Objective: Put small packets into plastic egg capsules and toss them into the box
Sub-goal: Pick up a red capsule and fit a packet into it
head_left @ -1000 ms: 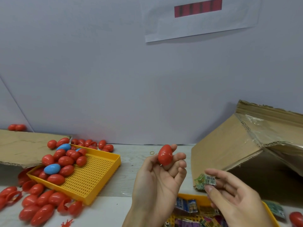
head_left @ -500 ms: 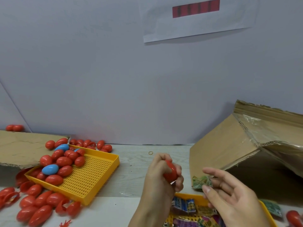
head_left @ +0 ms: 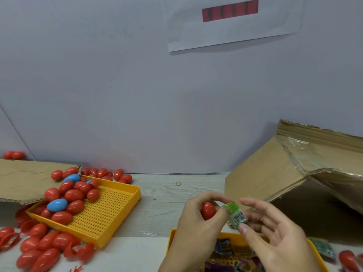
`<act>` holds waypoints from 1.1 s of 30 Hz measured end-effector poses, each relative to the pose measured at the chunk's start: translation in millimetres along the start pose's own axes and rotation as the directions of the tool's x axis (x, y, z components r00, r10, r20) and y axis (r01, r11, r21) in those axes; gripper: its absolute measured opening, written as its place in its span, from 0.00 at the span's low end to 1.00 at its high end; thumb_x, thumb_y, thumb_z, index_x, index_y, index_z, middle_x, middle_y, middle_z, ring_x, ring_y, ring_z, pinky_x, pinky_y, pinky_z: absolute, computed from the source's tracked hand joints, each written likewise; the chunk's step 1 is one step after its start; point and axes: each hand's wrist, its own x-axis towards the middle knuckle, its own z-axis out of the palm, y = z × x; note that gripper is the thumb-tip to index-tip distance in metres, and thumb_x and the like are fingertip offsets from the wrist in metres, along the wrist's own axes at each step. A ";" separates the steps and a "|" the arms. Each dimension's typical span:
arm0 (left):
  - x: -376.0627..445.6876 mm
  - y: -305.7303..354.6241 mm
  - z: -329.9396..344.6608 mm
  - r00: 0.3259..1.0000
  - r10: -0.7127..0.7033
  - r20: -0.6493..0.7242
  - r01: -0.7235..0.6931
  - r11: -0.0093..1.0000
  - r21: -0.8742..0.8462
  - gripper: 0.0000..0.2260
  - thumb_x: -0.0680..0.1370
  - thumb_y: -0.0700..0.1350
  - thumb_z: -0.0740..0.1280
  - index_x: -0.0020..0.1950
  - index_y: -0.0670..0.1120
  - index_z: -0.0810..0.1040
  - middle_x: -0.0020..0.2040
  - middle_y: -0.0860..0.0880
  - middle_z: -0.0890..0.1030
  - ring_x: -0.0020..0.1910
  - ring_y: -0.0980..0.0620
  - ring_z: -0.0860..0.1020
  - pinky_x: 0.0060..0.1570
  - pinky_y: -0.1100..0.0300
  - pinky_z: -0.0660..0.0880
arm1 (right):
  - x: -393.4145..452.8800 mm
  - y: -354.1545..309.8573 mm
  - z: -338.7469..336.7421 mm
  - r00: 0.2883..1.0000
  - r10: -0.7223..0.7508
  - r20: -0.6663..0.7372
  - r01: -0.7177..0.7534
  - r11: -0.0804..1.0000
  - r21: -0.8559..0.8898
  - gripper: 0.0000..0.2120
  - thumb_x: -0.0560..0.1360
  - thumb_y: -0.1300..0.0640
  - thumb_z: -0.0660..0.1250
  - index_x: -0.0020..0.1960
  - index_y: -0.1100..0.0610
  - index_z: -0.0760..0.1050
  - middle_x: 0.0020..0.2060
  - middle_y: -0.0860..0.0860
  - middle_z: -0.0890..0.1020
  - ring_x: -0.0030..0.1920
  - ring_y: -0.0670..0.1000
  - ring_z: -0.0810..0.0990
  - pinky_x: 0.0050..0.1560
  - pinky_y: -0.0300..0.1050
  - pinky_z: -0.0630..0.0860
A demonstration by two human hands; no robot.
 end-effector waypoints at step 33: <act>3.2 1.5 -1.1 0.998 0.055 -0.021 -0.055 0.998 0.013 0.13 0.72 0.34 0.72 0.34 0.51 0.79 0.32 0.55 0.77 0.31 0.60 0.72 0.34 0.69 0.71 | -4.4 -1.1 -4.2 0.985 -0.030 0.172 0.045 0.996 -0.083 0.12 0.76 0.62 0.64 0.40 0.56 0.85 0.40 0.51 0.83 0.36 0.44 0.80 0.36 0.36 0.74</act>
